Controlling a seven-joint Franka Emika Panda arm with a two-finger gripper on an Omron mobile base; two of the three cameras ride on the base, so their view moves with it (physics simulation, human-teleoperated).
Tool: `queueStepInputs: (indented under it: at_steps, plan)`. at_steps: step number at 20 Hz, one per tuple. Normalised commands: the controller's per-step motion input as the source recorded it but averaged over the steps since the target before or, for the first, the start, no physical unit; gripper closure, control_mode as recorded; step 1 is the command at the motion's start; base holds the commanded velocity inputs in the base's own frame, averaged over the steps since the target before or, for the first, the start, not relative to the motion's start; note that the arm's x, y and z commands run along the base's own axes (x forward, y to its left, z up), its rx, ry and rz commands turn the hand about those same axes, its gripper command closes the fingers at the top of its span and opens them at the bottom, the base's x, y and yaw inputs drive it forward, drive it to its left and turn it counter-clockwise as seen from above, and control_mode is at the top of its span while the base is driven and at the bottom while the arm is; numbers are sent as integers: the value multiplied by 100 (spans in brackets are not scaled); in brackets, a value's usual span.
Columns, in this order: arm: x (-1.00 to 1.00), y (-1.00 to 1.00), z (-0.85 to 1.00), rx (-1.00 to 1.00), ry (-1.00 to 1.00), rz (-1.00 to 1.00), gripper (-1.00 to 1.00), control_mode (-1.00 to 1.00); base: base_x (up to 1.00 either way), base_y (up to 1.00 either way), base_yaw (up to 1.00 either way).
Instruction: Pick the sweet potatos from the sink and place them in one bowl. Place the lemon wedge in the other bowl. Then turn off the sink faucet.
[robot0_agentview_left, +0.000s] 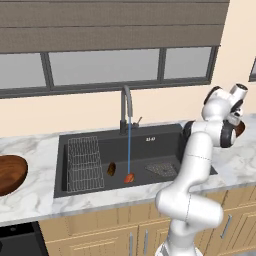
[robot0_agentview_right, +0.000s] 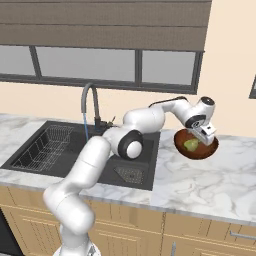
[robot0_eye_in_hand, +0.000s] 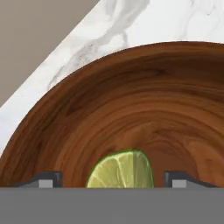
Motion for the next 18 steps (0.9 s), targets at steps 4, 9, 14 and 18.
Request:
queueStepInputs:
  at_steps: [4,9,14,18]
  plan:
    - [-84,0,25,0,-29,0,-100,-100,0,0,0]
    - [-100,35,54,-2,-41,0,-100,-100,0,0,0]
    - [-100,65,34,-7,-37,0,-100,-100,0,0,0]
    - [-100,100,40,-26,-14,0,-100,-100,0,0,0]
